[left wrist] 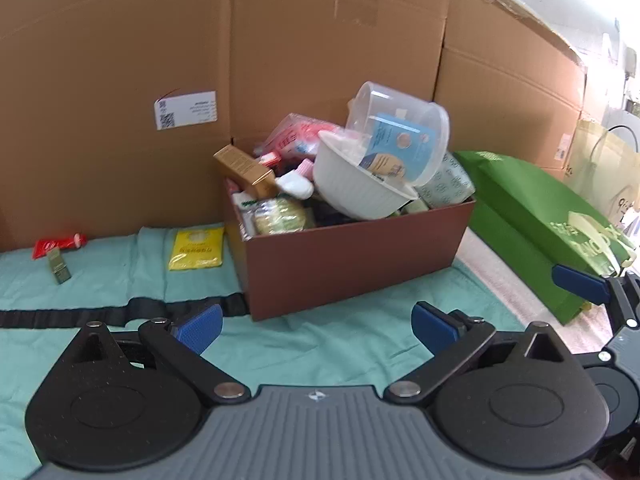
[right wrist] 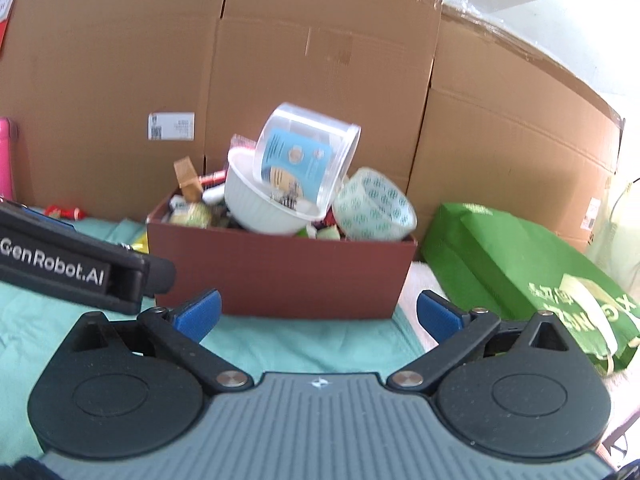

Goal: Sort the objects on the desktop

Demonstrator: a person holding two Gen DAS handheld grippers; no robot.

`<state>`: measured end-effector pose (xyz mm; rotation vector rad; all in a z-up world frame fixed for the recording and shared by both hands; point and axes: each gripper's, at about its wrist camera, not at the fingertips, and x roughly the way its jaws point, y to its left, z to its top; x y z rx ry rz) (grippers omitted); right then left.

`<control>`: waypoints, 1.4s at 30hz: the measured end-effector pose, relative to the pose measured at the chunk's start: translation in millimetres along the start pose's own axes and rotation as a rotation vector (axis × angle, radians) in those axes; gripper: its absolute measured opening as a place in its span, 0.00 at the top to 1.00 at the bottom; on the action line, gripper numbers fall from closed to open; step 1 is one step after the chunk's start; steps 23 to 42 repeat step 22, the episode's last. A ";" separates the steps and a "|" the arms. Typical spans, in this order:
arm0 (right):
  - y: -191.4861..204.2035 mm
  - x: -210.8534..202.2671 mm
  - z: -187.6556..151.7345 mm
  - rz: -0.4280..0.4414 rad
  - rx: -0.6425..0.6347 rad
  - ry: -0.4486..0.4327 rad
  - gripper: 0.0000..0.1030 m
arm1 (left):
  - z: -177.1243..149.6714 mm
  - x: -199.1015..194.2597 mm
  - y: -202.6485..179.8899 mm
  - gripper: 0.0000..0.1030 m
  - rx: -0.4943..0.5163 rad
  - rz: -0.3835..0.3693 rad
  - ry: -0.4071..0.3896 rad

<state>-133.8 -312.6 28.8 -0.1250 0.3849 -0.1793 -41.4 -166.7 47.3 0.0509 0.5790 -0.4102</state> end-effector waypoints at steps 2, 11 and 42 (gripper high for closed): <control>2.7 1.3 -1.1 -0.006 -0.003 0.013 0.02 | -2.5 1.3 0.8 0.00 0.003 0.025 0.009; 4.8 8.4 0.2 -0.036 -0.011 0.041 0.02 | -5.6 10.7 1.5 0.00 0.007 0.047 0.048; 7.0 20.3 -0.9 -0.050 -0.004 0.072 0.02 | -6.4 17.9 6.6 0.00 -0.007 0.027 0.053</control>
